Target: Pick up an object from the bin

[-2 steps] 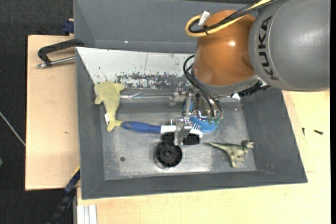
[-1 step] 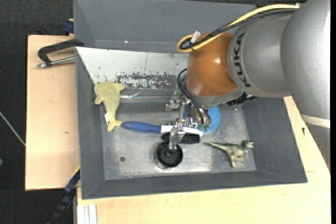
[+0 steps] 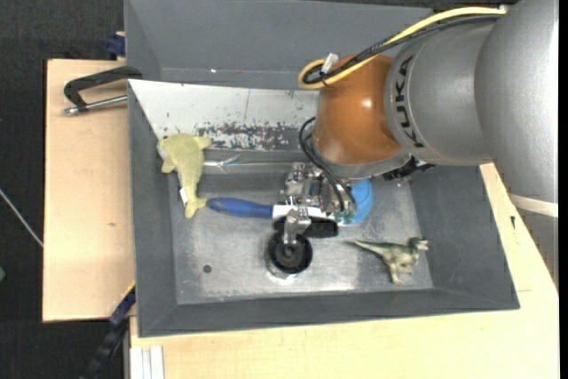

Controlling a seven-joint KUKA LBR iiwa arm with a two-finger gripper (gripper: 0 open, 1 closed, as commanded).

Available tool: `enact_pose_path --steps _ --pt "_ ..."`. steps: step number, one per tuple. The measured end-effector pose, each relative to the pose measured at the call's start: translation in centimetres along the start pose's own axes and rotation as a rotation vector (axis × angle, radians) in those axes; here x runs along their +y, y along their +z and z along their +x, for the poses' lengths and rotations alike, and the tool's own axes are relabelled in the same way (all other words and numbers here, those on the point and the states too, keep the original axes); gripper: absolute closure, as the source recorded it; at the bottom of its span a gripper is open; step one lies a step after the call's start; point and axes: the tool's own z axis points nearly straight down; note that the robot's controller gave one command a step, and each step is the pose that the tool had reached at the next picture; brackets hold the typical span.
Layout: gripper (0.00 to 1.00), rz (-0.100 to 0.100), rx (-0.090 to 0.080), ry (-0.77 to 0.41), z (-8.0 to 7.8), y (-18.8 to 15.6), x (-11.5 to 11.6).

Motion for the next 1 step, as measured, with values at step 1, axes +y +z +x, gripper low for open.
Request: enact_pose_path --steps 1 --pt "1.00 0.002 -0.019 -0.067 0.57 -9.67 -1.11"
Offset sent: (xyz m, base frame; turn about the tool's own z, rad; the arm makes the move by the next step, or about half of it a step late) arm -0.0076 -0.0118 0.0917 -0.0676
